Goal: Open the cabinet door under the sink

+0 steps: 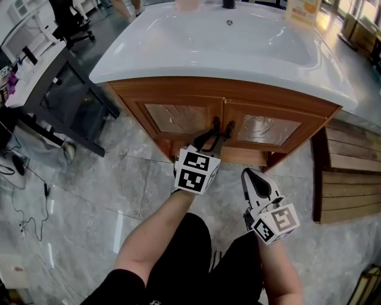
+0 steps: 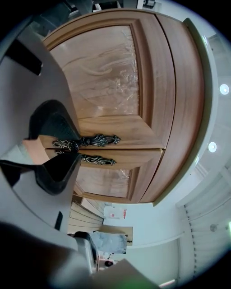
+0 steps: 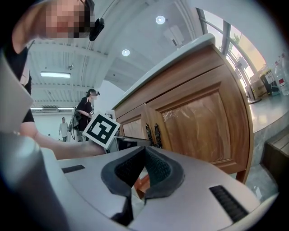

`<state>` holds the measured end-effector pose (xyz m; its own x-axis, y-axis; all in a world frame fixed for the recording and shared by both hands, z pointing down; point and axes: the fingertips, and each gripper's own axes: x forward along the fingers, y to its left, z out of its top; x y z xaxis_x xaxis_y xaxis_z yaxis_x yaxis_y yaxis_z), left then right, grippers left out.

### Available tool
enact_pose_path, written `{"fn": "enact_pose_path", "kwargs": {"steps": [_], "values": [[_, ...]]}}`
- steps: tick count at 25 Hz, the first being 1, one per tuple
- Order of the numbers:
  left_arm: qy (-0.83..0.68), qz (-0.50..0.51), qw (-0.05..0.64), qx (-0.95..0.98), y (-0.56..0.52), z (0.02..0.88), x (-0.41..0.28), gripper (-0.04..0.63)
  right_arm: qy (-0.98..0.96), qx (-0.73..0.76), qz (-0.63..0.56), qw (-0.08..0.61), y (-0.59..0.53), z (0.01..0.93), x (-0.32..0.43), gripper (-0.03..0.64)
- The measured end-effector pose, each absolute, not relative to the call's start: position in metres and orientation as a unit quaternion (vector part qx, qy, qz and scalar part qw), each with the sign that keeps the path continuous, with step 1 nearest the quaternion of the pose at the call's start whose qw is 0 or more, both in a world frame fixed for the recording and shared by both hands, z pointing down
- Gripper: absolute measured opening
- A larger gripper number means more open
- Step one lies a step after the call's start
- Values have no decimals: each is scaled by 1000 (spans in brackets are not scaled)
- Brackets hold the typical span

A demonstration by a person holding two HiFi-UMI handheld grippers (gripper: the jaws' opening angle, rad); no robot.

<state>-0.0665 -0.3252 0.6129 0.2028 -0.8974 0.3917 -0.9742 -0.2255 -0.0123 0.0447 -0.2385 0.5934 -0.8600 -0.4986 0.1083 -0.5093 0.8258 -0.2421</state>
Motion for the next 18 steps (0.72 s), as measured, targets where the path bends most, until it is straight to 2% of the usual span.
{"fn": "enact_pose_path", "kwargs": {"steps": [10, 18], "values": [[-591, 162, 121, 781, -326, 613, -65, 86, -955, 271, 117, 16, -257, 583, 47, 14], [-560, 163, 112, 805, -306, 612, -62, 83, -967, 232, 88, 53, -269, 590, 29, 15]]}}
